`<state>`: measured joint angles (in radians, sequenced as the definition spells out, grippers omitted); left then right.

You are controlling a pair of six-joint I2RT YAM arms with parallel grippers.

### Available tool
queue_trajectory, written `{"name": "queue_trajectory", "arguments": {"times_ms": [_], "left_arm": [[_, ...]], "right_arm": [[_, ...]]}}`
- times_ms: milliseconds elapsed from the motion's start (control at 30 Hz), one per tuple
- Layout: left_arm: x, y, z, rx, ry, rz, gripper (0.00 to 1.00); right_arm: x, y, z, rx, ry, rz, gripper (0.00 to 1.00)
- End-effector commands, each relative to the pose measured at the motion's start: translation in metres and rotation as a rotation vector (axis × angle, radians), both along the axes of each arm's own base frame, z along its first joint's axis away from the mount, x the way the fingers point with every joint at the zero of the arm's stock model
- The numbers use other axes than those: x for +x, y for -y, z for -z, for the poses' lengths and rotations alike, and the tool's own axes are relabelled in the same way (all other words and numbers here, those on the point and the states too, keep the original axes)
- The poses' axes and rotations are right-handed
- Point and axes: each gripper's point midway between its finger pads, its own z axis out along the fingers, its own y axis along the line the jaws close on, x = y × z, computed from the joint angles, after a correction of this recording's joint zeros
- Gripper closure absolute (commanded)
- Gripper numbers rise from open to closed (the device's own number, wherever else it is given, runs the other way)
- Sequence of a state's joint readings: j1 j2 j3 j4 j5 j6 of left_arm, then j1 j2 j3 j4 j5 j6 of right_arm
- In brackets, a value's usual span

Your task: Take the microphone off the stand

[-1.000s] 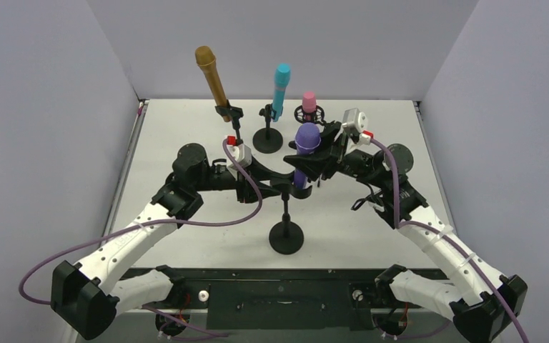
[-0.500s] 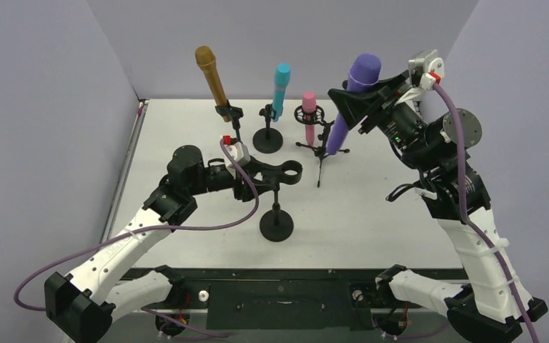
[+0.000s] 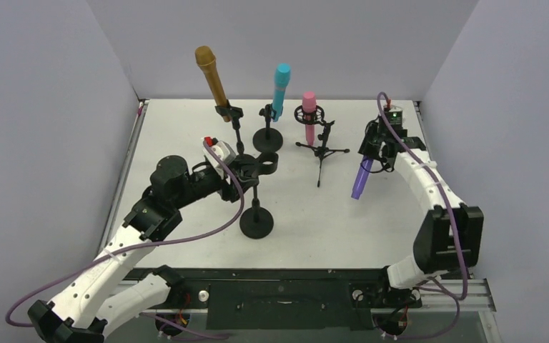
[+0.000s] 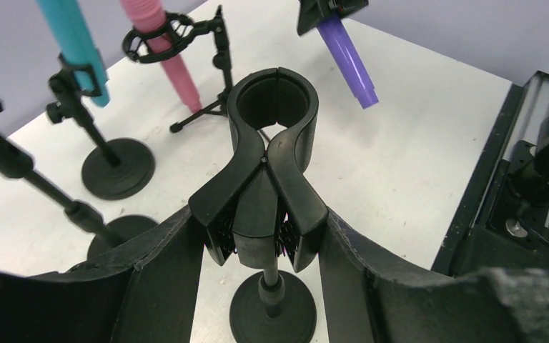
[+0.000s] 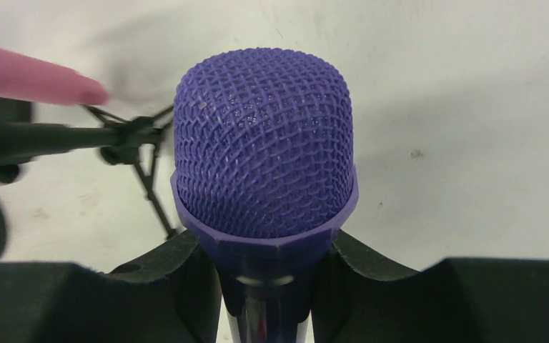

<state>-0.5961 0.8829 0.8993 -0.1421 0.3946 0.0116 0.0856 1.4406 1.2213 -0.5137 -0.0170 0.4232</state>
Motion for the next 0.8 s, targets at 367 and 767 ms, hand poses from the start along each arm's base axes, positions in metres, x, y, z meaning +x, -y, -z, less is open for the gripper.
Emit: {"name": "queue_trajectory", "arguments": {"times_ms": [367,767], "left_arm": [[-0.001,-0.039,-0.036,-0.144,0.080,-0.196,1.00],[-0.004,-0.025,-0.039,-0.179,0.071,-0.125,1.00]], "right_arm": [[0.043,0.042,0.120,-0.138,-0.276,0.189,1.00],[0.047,0.043,0.154,-0.153,-0.331,0.204,0.67]]}}
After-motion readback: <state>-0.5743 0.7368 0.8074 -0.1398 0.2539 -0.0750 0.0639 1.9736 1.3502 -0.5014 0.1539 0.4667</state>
